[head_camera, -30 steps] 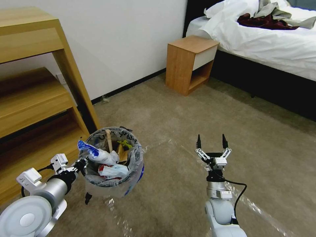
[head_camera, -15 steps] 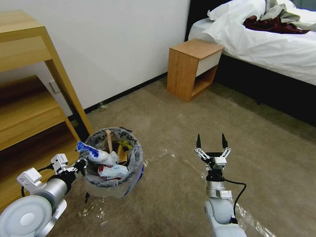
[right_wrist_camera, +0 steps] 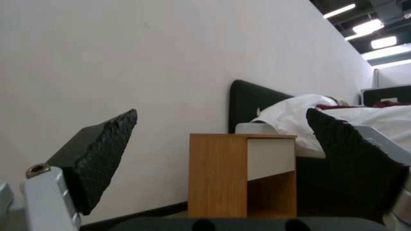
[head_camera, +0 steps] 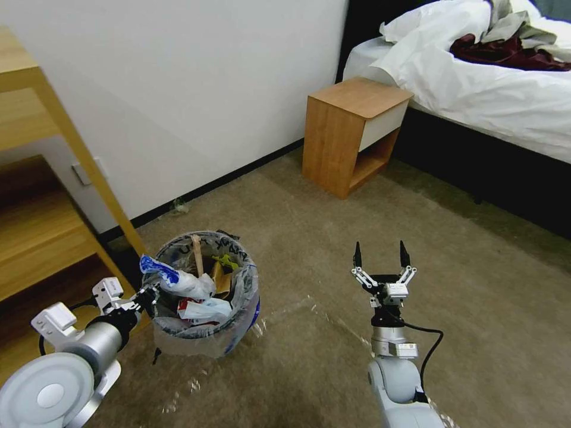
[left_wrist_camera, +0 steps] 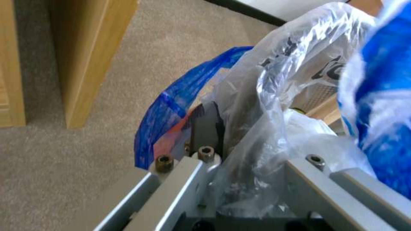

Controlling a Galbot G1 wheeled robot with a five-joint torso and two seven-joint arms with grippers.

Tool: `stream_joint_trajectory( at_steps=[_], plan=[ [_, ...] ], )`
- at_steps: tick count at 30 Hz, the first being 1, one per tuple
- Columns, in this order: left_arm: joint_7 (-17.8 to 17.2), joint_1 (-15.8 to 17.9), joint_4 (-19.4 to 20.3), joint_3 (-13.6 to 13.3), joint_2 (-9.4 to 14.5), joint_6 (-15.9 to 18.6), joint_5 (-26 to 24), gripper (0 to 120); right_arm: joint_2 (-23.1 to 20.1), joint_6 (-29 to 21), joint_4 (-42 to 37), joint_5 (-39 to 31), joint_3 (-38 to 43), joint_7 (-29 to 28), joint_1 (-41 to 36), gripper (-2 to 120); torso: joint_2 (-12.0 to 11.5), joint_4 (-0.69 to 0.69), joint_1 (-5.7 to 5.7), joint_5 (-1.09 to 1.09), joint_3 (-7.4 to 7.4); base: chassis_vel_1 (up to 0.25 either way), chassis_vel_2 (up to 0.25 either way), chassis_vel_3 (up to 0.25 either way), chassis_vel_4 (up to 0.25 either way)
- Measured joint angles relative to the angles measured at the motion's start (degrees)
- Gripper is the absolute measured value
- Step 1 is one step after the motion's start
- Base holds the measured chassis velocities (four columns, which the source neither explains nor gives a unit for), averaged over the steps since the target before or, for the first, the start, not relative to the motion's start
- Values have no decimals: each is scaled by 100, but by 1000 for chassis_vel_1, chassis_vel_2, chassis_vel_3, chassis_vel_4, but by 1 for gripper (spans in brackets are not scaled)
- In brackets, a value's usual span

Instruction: Pick up the trash bin and place the garbage on the floor into it.

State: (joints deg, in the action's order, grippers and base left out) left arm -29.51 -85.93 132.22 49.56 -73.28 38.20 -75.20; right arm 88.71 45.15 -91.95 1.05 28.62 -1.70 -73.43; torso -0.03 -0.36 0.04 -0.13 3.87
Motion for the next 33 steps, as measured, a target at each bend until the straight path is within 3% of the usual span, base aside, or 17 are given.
stream_joint_trajectory(
  at_steps=[33],
  plan=[
    [100,88,-184,-43,9,-29,-11,0,64,101,123,71,70,-11,-4,100,1,0,-1,2,-2,0,-1,0,1]
  ],
)
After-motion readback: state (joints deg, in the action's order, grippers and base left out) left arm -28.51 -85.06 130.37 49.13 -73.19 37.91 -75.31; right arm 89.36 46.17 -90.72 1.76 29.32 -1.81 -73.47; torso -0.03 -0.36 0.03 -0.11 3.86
